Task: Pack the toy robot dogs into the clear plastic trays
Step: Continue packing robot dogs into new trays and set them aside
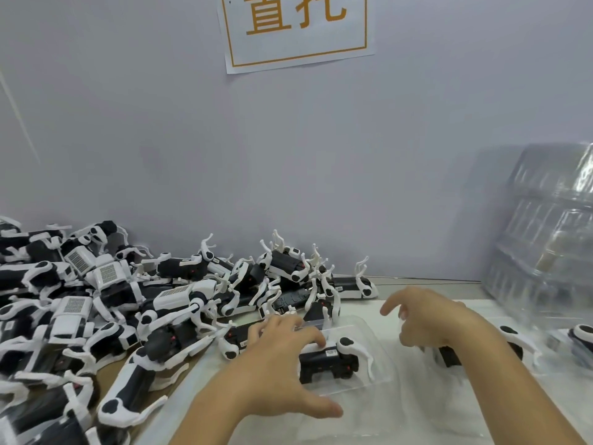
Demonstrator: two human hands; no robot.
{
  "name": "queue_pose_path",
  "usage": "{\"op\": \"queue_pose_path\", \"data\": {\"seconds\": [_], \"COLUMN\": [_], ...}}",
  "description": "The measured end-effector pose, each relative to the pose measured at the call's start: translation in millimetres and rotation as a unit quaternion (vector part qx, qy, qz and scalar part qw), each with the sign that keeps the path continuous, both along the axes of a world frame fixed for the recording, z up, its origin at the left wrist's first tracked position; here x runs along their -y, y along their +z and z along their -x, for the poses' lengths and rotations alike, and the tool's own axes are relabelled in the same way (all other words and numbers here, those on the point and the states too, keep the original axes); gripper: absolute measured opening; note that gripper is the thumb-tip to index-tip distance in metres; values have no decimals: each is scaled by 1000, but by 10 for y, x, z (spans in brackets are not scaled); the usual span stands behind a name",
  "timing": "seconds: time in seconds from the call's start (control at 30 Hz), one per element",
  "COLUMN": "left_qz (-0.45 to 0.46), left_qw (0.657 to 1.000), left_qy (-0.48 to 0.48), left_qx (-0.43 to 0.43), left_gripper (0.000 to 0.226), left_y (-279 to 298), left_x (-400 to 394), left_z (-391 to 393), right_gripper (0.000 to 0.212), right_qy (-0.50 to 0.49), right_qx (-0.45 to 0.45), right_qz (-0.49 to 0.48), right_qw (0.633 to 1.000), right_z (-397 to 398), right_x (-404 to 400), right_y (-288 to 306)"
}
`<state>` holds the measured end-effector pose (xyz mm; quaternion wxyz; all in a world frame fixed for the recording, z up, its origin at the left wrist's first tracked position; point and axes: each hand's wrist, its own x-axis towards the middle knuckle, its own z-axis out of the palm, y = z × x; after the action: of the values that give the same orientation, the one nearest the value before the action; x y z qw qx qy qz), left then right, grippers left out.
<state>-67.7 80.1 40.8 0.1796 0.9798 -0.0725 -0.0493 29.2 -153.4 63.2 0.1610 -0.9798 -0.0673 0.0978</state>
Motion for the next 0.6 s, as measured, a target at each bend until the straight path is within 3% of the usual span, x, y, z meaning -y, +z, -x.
{"op": "queue_pose_path", "data": {"seconds": [0.2,0.33,0.47,0.53,0.6], "left_qz": [34,42,-39,-40,-15], "left_qw": [997,990,953,940,952], "left_qy": [-50,-43,152,252,277], "left_qx": [50,128,258,225,131], "left_gripper": [84,83,46,45,52], "left_y": [-94,-92,-13,19,41], "left_x": [178,207,154,59,-17], "left_z": [-19,-59,-82,-80,-79], "right_gripper": [53,49,42,42,44], "right_qy": [-7,-8,13,26,34], "right_qx": [-23,-33,-5,18,22], "right_qz": [24,46,6,-11,-20], "right_qw": [999,998,1000,999,999], "right_z": [-6,-26,-42,-62,-77], "right_x": [16,58,71,62,58], "right_y": [50,72,77,73,55]}}
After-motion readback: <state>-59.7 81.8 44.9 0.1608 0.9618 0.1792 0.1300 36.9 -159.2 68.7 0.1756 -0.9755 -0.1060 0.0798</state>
